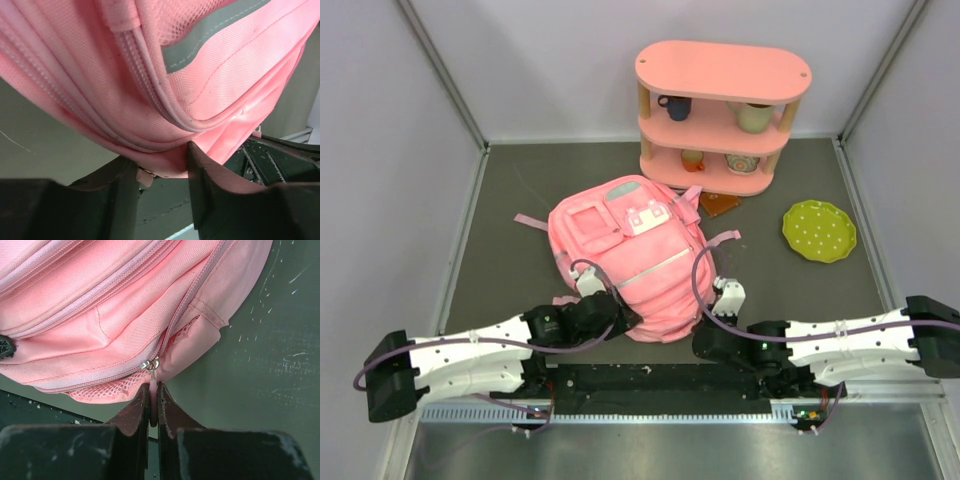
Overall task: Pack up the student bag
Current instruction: Zip the student bag at the center of the board.
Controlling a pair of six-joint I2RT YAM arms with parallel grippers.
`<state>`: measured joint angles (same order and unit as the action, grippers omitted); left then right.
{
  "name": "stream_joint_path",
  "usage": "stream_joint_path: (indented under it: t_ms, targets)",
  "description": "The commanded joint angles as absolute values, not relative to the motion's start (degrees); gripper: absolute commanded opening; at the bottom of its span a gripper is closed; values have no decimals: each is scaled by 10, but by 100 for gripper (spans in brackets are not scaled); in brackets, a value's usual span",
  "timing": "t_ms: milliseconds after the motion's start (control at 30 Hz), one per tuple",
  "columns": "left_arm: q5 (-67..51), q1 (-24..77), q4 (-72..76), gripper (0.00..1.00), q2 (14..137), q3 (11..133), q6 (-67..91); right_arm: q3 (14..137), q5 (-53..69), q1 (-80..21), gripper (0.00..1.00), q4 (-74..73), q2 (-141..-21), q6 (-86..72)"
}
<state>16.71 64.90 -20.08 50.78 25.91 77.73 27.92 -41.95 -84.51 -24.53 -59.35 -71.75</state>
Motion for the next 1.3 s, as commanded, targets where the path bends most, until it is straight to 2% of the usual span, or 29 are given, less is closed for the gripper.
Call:
stream_joint_path:
  t_ms: [0, 33, 67, 100, 400, 633, 1067, 1133, 1167, 1233, 1267]
  targets:
    - [254, 650, -176, 29, 475, 253, 797, 287, -439, -838, 0, -241, -581, -709]
    - [264, 650, -203, 13, 463, 250, 799, 285, -439, -837, 0, -241, -576, -709]
    - [275, 648, -221, 3, 435, 247, 801, 281, -437, -831, 0, -241, -573, -712]
    - [295, 647, -241, 0, 419, 246, 807, 272, -433, -827, 0, -241, -570, -714]
    - [350, 631, -503, 0, 228, 240, 838, 238, -396, -726, 0, -228, -508, -661]
    - [378, 630, -620, 0, 100, 251, 877, 222, -361, -677, 0, -197, -512, -622]
    - [426, 632, -722, 0, 93, 345, 872, 207, -342, -645, 0, -125, -553, -597]
    - [425, 633, -704, 19, 107, 366, 836, 214, -331, -645, 0, -110, -554, -576]
    - [423, 632, -682, 35, 116, 376, 808, 221, -327, -646, 0, -106, -557, -570]
    - [410, 631, -657, 57, 160, 386, 791, 227, -314, -646, 0, -95, -562, -559]
    - [403, 633, -641, 72, 176, 395, 768, 232, -309, -645, 0, -93, -569, -557]
